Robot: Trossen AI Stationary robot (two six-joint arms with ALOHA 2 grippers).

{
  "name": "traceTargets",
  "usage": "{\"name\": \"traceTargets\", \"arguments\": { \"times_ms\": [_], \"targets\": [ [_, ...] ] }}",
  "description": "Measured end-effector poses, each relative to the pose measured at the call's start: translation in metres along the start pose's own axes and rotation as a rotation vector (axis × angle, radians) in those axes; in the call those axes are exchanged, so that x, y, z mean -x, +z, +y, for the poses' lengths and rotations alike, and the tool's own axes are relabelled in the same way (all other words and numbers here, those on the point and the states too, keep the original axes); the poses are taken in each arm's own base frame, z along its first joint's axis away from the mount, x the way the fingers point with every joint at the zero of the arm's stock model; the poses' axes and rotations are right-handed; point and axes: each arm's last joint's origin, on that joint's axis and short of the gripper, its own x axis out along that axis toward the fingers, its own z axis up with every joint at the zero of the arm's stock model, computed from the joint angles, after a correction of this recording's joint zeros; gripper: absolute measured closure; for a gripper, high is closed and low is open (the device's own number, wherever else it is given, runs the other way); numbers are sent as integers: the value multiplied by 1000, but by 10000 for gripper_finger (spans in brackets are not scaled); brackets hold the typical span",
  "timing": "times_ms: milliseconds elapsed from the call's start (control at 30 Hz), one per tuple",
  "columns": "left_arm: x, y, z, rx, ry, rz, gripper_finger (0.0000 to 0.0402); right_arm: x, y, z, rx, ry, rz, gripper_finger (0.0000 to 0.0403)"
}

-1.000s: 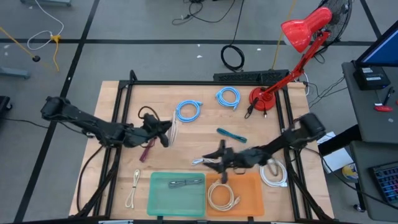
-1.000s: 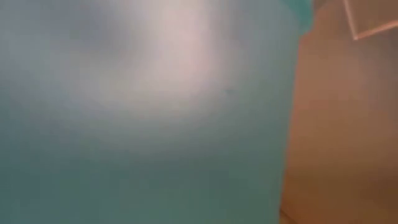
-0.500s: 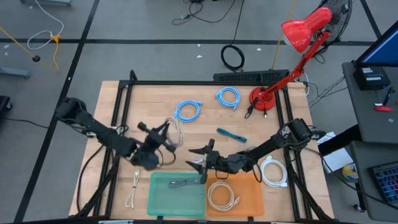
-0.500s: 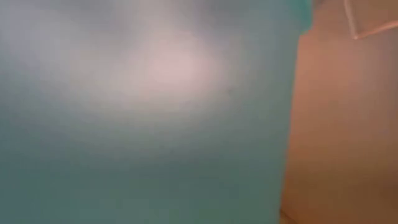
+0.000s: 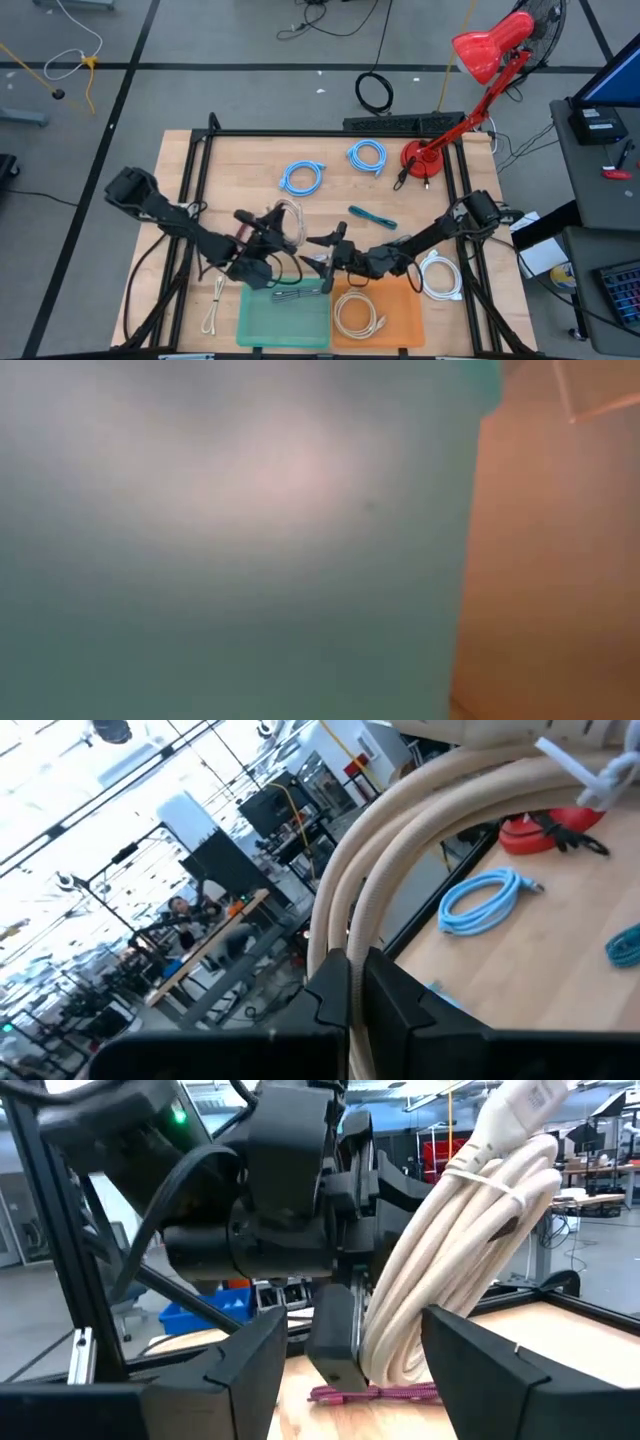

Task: Pick & Place USB Port
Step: Put the light brown HDMI cable into the orange bin

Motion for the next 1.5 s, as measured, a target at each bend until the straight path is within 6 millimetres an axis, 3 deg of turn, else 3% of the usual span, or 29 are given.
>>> {"name": "traceTargets", "arguments": {
  "times_ms": [467,1233,1500],
  "targets": [
    [24,16,6,28,-73,-47,392,-1,3,-1,3,-19,-20,180],
    [14,14,4,66,-49,-28,392,-9,6,-12,-117,25,-50,202],
    [14,14,4,59,-45,-27,392,-10,6,-13,-126,17,-47,253]
  ]
}}
